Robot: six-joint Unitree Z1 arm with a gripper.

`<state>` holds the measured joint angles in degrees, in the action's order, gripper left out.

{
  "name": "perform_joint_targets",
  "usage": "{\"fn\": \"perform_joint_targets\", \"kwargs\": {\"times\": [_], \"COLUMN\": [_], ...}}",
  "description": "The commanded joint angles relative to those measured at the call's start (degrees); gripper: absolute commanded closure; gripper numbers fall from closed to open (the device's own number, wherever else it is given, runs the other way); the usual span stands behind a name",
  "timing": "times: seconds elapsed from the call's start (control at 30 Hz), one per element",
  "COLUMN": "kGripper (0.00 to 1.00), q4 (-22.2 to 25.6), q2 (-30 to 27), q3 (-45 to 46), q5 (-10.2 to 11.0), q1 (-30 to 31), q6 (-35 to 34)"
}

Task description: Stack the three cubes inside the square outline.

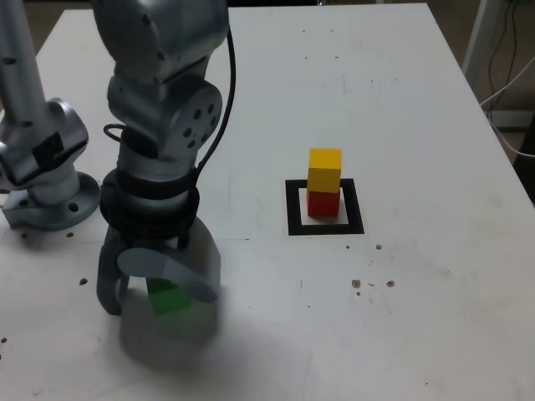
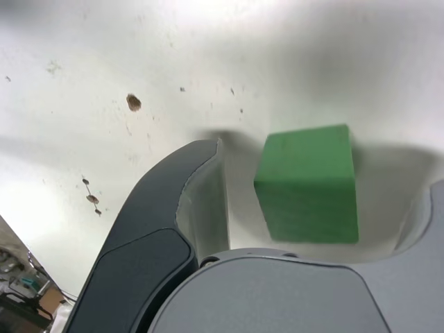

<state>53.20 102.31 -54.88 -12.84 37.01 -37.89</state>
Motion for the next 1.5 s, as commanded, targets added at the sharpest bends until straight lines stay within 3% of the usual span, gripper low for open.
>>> {"fn": "perform_joint_targets", "kwargs": {"times": [0.0,0.3,0.4,0.83,1.0,1.2,1.47], "kGripper": [0.19,0.64,0.73,0.74,0.74,0.74,0.74], "q4": [-0.32,-1.15,-1.62,-2.60,-1.58,2.56,11.69], "q2": [0.27,0.22,0.14,0.12,-0.52,-1.64,-3.47], "q3": [0.39,0.58,0.48,0.30,-0.50,-3.00,-8.82], "q5": [-0.05,1.41,2.12,2.59,3.67,5.54,8.57], "q1": [-0.36,-0.71,-0.71,-0.71,-0.71,-0.71,-1.60], "q6": [0.10,0.08,0.06,0.04,0.08,0.10,0.40]}}
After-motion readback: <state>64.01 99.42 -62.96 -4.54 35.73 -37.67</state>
